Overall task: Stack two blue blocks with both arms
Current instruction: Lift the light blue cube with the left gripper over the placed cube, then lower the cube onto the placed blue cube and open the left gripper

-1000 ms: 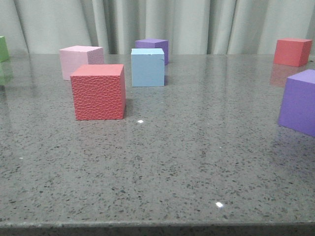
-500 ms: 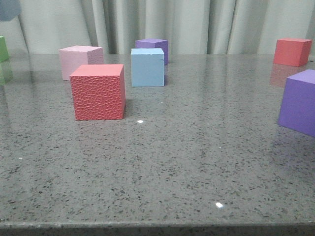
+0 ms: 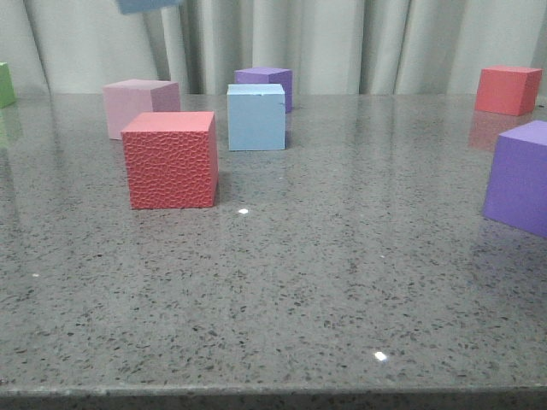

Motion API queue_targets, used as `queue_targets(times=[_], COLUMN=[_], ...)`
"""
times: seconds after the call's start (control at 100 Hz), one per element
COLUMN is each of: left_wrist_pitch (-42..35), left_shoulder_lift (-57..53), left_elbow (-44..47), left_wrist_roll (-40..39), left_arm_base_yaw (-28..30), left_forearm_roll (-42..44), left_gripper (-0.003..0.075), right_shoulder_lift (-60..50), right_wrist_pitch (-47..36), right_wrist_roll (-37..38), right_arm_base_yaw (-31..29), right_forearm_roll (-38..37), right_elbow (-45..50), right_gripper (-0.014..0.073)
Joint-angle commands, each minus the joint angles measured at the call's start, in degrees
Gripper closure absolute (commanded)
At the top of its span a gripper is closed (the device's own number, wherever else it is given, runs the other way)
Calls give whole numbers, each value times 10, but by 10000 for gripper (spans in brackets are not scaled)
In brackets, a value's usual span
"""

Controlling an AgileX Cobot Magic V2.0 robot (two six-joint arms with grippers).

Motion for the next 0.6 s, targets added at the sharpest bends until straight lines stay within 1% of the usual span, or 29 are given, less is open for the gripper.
queue_targets(times=[0.0, 0.13, 0.27, 0.48, 0.59], left_wrist_pitch=[-34, -33, -27, -16, -16], left_shoulder_lift=[-4, 29, 50, 65, 66], left_elbow=[-37, -64, -68, -68, -68], left_wrist_roll=[-17, -27, -34, -62, -62], left_arm_base_yaw=[-27, -58, -81, -88, -88], left_forearm_roll=[-2, -18, -18, -21, -21], left_gripper=[499, 499, 499, 499, 499], right_shoulder_lift=[-3, -3, -3, -3, -3], right_wrist_pitch=[-31, -26, -20, -15, -13], right_wrist_roll=[-4, -4, -4, -4, -4], right_arm_base_yaw=[1, 1, 1, 1, 1], right_forearm_roll=[-11, -11, -11, -11, -11], right_elbow=[-14, -14, -14, -14, -14], right_gripper=[-19, -19, -19, -19, -19])
